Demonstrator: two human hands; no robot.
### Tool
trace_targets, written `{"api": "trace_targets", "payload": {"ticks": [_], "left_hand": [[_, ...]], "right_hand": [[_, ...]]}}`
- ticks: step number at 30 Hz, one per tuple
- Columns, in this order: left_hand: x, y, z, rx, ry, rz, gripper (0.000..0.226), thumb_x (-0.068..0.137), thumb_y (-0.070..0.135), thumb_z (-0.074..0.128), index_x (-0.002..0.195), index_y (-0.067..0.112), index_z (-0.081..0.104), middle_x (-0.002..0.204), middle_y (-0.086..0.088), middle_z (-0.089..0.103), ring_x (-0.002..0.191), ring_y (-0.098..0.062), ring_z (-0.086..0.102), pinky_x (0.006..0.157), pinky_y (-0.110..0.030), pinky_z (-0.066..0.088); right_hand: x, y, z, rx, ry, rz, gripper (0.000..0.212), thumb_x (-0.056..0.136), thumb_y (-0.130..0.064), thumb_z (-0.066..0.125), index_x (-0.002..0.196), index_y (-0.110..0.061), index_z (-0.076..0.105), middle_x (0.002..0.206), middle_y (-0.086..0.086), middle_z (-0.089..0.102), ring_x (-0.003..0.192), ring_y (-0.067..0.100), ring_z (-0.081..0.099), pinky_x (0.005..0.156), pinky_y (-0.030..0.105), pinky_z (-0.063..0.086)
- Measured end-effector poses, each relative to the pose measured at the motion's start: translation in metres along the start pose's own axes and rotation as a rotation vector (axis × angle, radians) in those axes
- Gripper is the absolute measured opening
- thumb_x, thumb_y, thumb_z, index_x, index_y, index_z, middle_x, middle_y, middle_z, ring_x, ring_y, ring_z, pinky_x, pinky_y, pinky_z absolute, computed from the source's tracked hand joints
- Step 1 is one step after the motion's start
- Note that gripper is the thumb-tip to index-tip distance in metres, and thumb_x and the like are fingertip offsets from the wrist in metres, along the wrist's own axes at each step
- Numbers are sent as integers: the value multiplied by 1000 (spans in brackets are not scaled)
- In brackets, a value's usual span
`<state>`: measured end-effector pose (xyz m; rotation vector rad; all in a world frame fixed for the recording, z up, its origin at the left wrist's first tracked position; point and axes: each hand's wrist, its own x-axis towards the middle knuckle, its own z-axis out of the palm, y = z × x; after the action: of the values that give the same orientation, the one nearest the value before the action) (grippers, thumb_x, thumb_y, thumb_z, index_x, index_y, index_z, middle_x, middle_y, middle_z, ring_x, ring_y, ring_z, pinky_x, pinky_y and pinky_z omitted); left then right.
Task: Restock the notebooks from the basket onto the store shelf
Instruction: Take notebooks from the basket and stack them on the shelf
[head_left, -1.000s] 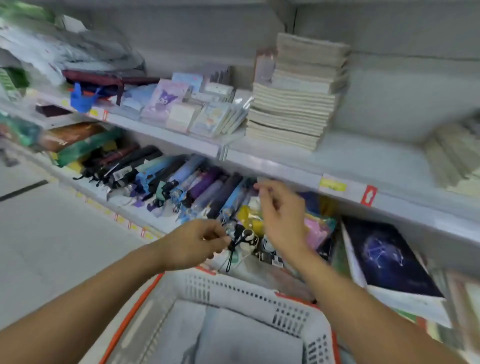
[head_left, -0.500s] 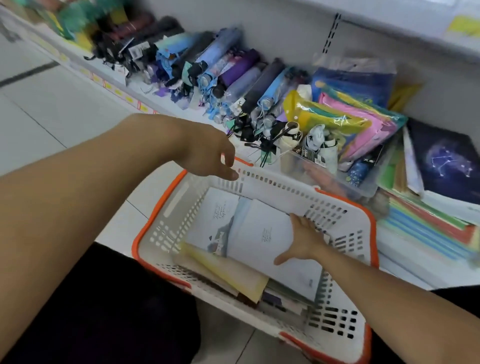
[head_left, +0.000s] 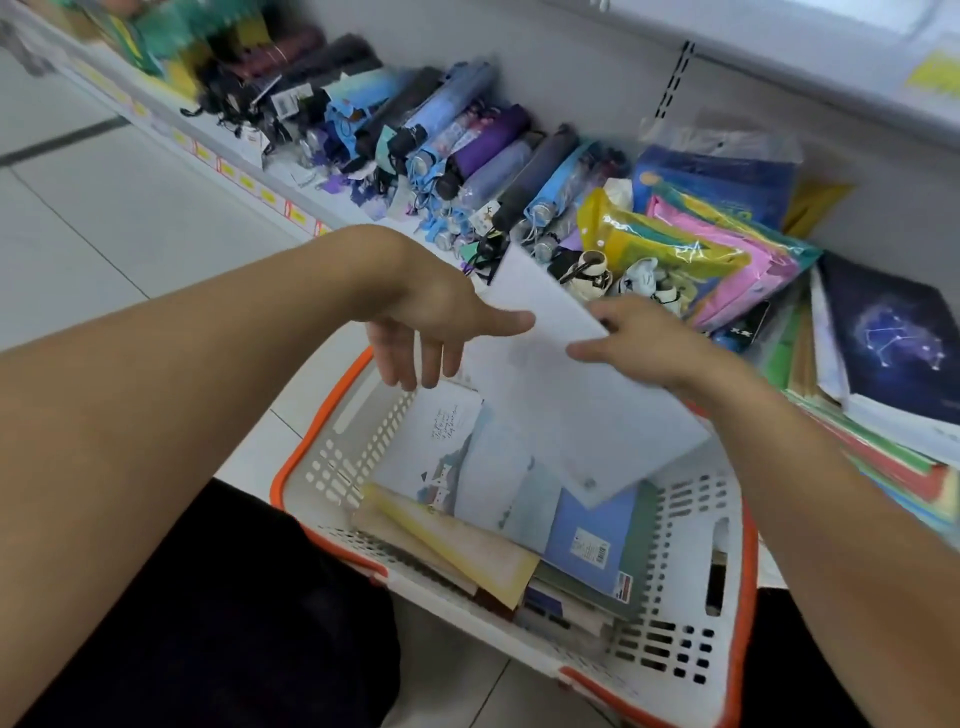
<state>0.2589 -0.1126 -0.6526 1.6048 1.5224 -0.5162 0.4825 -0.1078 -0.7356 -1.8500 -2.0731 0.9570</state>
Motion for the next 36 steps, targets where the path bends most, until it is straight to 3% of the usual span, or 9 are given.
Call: {"api": "trace_targets", "payload": {"ticks": [4, 6, 8, 11, 14, 18, 24, 30, 36], "left_hand": [[-4, 23, 12, -719, -50, 136, 109, 66, 85, 52, 145, 11, 38, 137, -22, 51, 115, -43, 58, 89, -53, 53], [0, 26, 18, -979, 86, 189, 60, 84, 63, 55, 112, 10, 63, 100, -11, 70, 90, -26, 69, 78, -44, 58], [3, 16, 22, -1088, 289, 115, 27, 99, 28, 42, 84, 14, 58, 62, -3, 66, 57, -15, 65, 57, -33, 59], [4, -13, 11, -1070, 457, 55, 24, 102, 11, 32, 90, 10, 53, 72, -6, 62, 57, -19, 61, 43, -30, 55], [-6, -29, -9, -917, 604, 49, 18, 99, 7, 37, 107, 4, 53, 77, -11, 61, 55, -23, 61, 35, -29, 52], [-19, -35, -26, -821, 686, 55, 16, 99, 9, 42, 86, 4, 51, 57, -9, 64, 31, -14, 58, 32, -27, 50], [-20, -37, -30, -786, 641, 40, 12, 102, 15, 45, 107, 5, 47, 73, -11, 62, 33, -12, 60, 36, -29, 53], [-18, -27, -26, -739, 623, 34, 10, 101, 13, 43, 106, 5, 47, 77, -11, 61, 53, -24, 64, 39, -34, 53], [-27, -29, -30, -789, 676, 79, 7, 99, 1, 39, 104, 0, 45, 78, -13, 54, 63, -30, 55, 29, -26, 48]], "right_hand": [[-28, -81, 2, 68, 329, -229, 5, 85, -15, 64, 89, -14, 62, 73, 1, 60, 66, 17, 57, 56, 26, 43], [-34, -101, 25, -45, 400, -313, 7, 82, -20, 62, 87, -16, 59, 77, 4, 63, 73, 28, 61, 61, 34, 46], [-28, -96, 40, 109, 297, -336, 7, 86, -26, 67, 91, -21, 64, 79, -3, 65, 77, 20, 64, 69, 34, 51], [-11, -58, 60, 613, 43, -232, 21, 93, -23, 67, 101, -5, 74, 96, 13, 73, 84, 17, 68, 80, 34, 56], [1, 4, 113, 33, -118, -49, 56, 86, -46, 72, 127, -9, 63, 131, 14, 62, 110, 22, 62, 95, 36, 51], [-20, 69, 205, -437, -335, 60, 113, 79, -66, 66, 157, -10, 6, 165, 10, -2, 151, 34, -3, 122, 47, 15], [-29, 74, 215, -702, -315, -87, 81, 98, -50, 46, 151, 3, 17, 157, 28, 16, 139, 48, 26, 108, 52, 33], [-30, 61, 175, -538, -272, -161, 22, 96, -1, 39, 117, -3, 44, 75, 13, 53, 63, 29, 53, 48, 34, 27], [-6, 6, 47, -325, 36, -145, 26, 100, -21, 44, 97, -2, 62, 84, 13, 64, 70, 26, 58, 62, 34, 46]]}}
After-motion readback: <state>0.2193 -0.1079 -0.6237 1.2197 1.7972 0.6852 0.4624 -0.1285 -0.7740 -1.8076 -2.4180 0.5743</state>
